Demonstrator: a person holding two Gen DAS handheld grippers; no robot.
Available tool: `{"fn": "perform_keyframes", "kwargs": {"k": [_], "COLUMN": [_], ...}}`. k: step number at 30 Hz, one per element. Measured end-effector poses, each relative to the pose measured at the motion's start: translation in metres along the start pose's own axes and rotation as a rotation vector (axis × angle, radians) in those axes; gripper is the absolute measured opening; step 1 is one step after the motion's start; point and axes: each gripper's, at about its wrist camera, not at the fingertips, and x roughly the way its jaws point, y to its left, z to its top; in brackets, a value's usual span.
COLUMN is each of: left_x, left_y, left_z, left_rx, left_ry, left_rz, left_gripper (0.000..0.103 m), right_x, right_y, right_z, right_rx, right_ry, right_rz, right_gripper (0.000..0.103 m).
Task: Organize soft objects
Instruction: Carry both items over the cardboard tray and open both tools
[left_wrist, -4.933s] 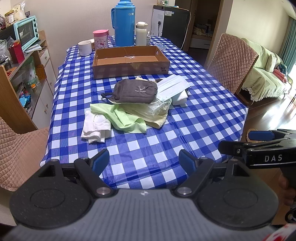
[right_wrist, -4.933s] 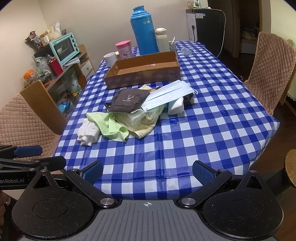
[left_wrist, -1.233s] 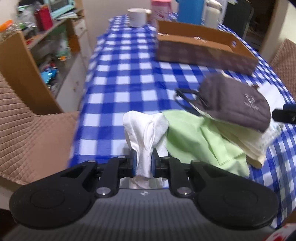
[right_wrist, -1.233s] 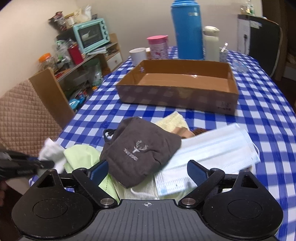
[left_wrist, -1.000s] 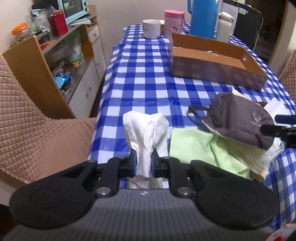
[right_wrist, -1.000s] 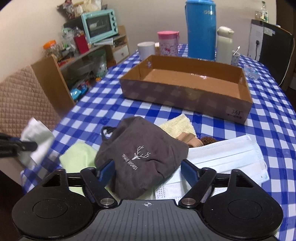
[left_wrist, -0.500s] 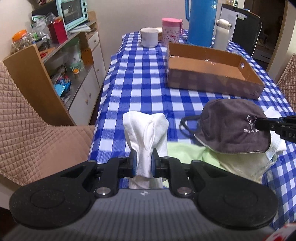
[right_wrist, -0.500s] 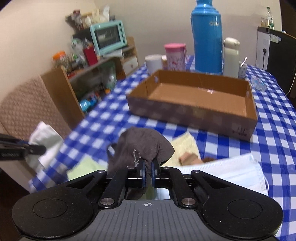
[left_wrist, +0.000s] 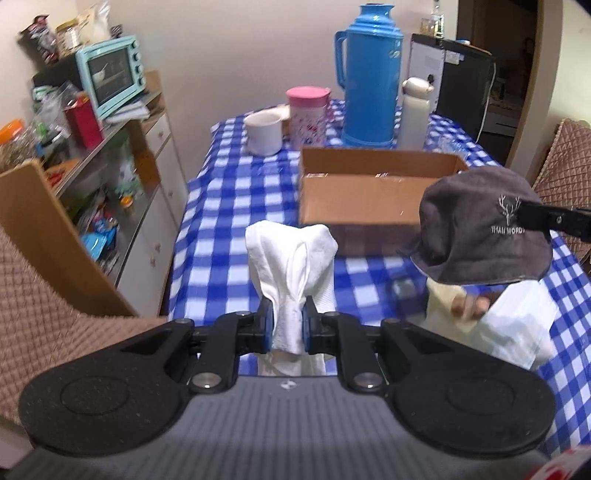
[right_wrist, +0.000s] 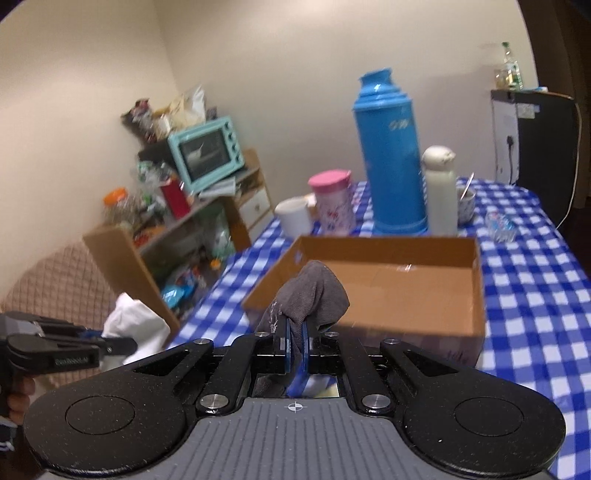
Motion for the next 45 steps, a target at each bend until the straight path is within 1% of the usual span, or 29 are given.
{"fn": "perform_keyframes", "kwargs": {"k": [7, 11, 19, 29, 31, 32, 34, 35, 36, 38, 42, 45], "left_x": [0.029, 0.053, 0.105, 0.165, 0.175, 0.179, 0.188, 0.191, 0.194, 0.200, 0.205, 0.205], "left_y": [-0.024, -0.040, -0.077, -0.110, -0.114, -0.116, -0.118, -0.119, -0.119, -0.118, -0.112, -0.104], "left_z": [0.043, 0.069, 0.102, 0.127, 0.130, 0.132, 0.135, 0.136, 0.138, 0.141, 0.140, 0.137], "left_rx": [0.036, 0.059, 0.091, 0.116, 0.120, 0.120, 0.118, 0.118, 0.119, 0.124, 0.113, 0.100], "left_ry": [-0.034, -0.039, -0.013, 0.043, 0.051, 0.054, 0.056, 0.058, 0.058, 0.065, 0.080, 0.093], "left_rz": [-0.048, -0.069, -0.098, -0.100, -0.092, -0.087, -0.084, -0.077, -0.067, -0.051, -0.035, -0.020], "left_gripper": [0.014, 0.014, 0.014, 0.015, 0.018, 0.022, 0.030, 0.040, 0.045, 0.047, 0.048, 0.048], "right_x": [0.004, 0.012, 0.039, 0.072, 0.077, 0.079, 0.083, 0.085, 0.087, 0.091, 0.098, 0.101], "right_y": [-0.030, -0.048, -0.089, -0.133, -0.139, -0.143, -0.148, -0.150, -0.153, -0.156, -0.161, -0.164], "right_z": [0.037, 0.049, 0.062, 0.067, 0.068, 0.068, 0.068, 0.067, 0.067, 0.067, 0.067, 0.067], "right_rx": [0.027, 0.034, 0.074, 0.125, 0.132, 0.136, 0.145, 0.148, 0.152, 0.160, 0.175, 0.197], "right_ry": [-0.066, -0.080, -0.066, -0.039, -0.035, -0.034, -0.031, -0.029, -0.027, -0.024, -0.022, -0.031], "right_rz": [-0.036, -0.055, -0.078, -0.088, -0.087, -0.086, -0.083, -0.081, -0.080, -0.077, -0.067, -0.042], "right_gripper": [0.006, 0.006, 0.006, 0.006, 0.006, 0.006, 0.006, 0.006, 0.006, 0.006, 0.006, 0.006]}}
